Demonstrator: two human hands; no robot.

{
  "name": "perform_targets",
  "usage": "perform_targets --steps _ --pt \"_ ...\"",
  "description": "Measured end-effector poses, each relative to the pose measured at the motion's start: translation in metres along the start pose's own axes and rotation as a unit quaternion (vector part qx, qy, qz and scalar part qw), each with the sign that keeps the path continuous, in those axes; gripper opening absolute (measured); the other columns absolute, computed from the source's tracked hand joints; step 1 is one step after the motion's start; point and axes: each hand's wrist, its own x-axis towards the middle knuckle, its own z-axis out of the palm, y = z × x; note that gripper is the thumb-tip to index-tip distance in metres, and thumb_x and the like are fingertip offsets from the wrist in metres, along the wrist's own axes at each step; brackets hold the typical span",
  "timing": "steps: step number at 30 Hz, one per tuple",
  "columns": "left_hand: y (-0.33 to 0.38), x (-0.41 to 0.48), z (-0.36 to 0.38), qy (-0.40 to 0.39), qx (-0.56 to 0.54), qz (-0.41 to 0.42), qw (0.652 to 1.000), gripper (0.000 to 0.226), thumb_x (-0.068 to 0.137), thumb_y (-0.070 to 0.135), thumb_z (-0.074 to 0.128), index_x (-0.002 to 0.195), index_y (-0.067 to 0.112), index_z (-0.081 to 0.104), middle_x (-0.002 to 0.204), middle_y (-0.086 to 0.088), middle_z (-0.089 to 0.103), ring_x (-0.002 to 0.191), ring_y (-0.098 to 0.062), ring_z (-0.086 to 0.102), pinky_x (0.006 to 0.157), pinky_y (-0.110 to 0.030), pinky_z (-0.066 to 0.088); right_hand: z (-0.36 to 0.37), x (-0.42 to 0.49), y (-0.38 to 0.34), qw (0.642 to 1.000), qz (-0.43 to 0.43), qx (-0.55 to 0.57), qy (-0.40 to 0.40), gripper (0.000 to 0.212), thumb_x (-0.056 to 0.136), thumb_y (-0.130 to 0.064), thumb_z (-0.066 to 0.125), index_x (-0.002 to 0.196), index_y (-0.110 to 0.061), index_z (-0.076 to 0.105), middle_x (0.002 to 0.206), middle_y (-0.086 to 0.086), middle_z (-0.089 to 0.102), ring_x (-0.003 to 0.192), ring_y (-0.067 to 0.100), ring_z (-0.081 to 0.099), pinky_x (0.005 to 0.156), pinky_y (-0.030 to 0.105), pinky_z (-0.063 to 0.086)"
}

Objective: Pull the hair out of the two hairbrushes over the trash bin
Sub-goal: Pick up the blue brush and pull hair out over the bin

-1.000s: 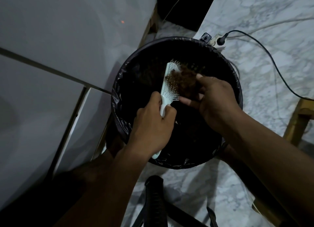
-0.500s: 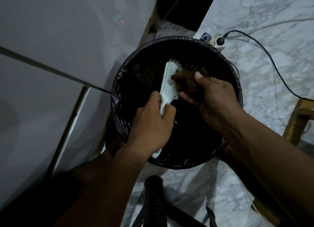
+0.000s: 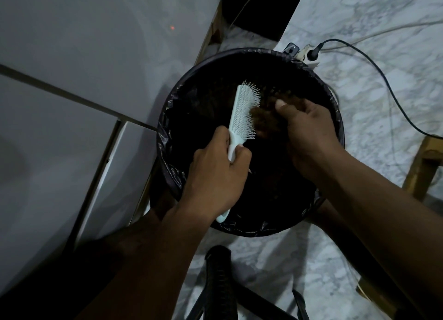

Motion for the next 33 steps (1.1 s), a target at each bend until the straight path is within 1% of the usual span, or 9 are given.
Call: perform_targets --steps 2,6,12,16,19,21,27,30,33 --pt "0.0 0.0 0.0 0.003 -0.001 -0.002 1.0 0.033 0.1 0.027 0.052 0.073 0.027 0.033 0.05 0.009 0.047 0.039 -0.004 0.045 0.038 -0.015 0.032 0.001 0.003 0.002 1.0 -0.009 -0.017 -0.01 0.021 0.093 -0.007 0.061 0.112 -0.014 0.061 0.106 0.011 0.072 0.099 0.03 0.074 0.075 0.045 0.064" --pt "0.002 -0.002 0.0 0.0 0.006 0.004 1.0 0.032 0.1 0.026 0.053 0.073 0.026 0.034 0.052 0.006 0.042 0.04 -0.004 0.046 0.038 -0.014 0.033 0.002 -0.004 0.005 0.98 -0.107 -0.127 -0.107 0.042 0.083 -0.01 0.078 0.123 -0.014 0.066 0.11 -0.004 0.074 0.098 0.005 0.072 0.081 0.02 0.058" --pt "0.002 -0.001 0.0 0.001 0.016 0.019 1.0 0.028 0.098 0.027 0.052 0.075 0.027 0.036 0.051 0.006 0.043 0.041 -0.007 0.046 0.038 -0.016 0.033 -0.001 -0.001 0.003 0.998 -0.039 -0.029 -0.028 0.007 0.084 -0.002 0.075 0.091 -0.001 0.073 0.084 0.01 0.076 0.072 0.022 0.075 0.064 0.034 0.063" --pt "0.001 0.0 -0.002 0.013 0.015 0.008 1.0 0.03 0.098 0.027 0.052 0.074 0.027 0.035 0.052 0.006 0.043 0.043 -0.005 0.048 0.039 -0.015 0.034 0.003 0.001 0.005 0.994 0.064 0.086 -0.035 0.009 0.093 -0.009 0.065 0.101 -0.006 0.069 0.09 0.01 0.076 0.076 0.022 0.074 0.067 0.036 0.062" --pt "0.001 0.0 -0.002 0.016 0.024 0.001 1.0 0.03 0.098 0.028 0.051 0.074 0.027 0.034 0.053 0.006 0.044 0.043 -0.005 0.049 0.04 -0.015 0.034 0.004 -0.005 0.005 0.995 0.007 0.02 -0.095 0.017 0.084 -0.01 0.077 0.101 -0.011 0.074 0.095 0.007 0.078 0.085 0.02 0.076 0.076 0.035 0.061" --pt "0.001 0.0 -0.001 0.007 0.033 0.009 0.999 0.026 0.098 0.032 0.05 0.077 0.027 0.035 0.056 0.005 0.046 0.043 -0.007 0.048 0.04 -0.017 0.033 0.006 -0.007 0.005 0.995 -0.06 -0.057 -0.057 0.017 0.08 -0.004 0.079 0.096 -0.009 0.076 0.088 0.006 0.079 0.079 0.019 0.077 0.072 0.032 0.062" --pt "0.003 -0.001 -0.003 0.011 0.019 0.012 1.0 0.029 0.098 0.028 0.051 0.075 0.026 0.034 0.053 0.005 0.044 0.042 -0.005 0.047 0.038 -0.016 0.033 0.004 -0.001 0.002 0.996 0.047 0.078 0.015 0.01 0.094 -0.009 0.065 0.095 0.001 0.066 0.079 0.016 0.071 0.063 0.021 0.072 0.056 0.031 0.06" --pt "0.002 -0.001 -0.002 0.008 0.019 0.004 1.0 0.03 0.099 0.028 0.051 0.074 0.025 0.034 0.053 0.006 0.042 0.042 -0.006 0.046 0.039 -0.015 0.034 0.005 -0.004 0.004 0.998 0.002 0.019 -0.063 0.029 0.085 -0.018 0.077 0.109 -0.004 0.069 0.098 0.01 0.077 0.084 0.022 0.077 0.072 0.036 0.062" --pt "0.002 -0.001 -0.001 -0.008 0.022 0.011 1.0 0.025 0.099 0.03 0.05 0.079 0.023 0.037 0.056 0.004 0.046 0.042 -0.008 0.045 0.04 -0.018 0.034 0.006 -0.004 0.004 0.997 -0.056 -0.056 -0.027 0.02 0.08 -0.01 0.081 0.099 -0.006 0.075 0.092 0.008 0.079 0.08 0.022 0.077 0.07 0.033 0.062"
